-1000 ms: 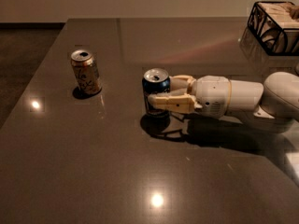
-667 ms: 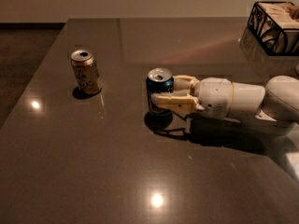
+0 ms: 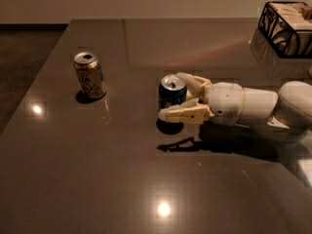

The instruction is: Place pepsi can upright

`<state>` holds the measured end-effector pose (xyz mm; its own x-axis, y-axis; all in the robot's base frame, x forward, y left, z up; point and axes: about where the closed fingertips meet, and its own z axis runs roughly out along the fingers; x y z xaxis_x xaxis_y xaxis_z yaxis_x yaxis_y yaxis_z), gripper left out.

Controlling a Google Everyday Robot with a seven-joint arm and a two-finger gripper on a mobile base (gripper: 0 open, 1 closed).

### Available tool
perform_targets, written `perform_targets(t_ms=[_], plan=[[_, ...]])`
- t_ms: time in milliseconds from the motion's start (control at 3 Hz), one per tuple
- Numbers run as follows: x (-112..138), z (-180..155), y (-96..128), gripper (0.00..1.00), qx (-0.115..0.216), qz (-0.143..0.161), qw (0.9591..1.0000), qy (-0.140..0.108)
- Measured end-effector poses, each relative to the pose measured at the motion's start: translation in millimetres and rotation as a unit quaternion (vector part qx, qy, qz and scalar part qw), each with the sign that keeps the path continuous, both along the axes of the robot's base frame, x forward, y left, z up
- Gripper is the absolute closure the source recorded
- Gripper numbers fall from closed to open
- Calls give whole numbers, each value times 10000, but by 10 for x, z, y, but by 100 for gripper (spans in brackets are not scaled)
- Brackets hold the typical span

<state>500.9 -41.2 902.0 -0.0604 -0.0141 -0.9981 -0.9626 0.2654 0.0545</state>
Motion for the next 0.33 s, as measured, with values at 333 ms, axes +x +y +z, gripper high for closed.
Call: perform_targets(t_ms=[333], plan=[[0,0,1,0,0,1,10000,0]])
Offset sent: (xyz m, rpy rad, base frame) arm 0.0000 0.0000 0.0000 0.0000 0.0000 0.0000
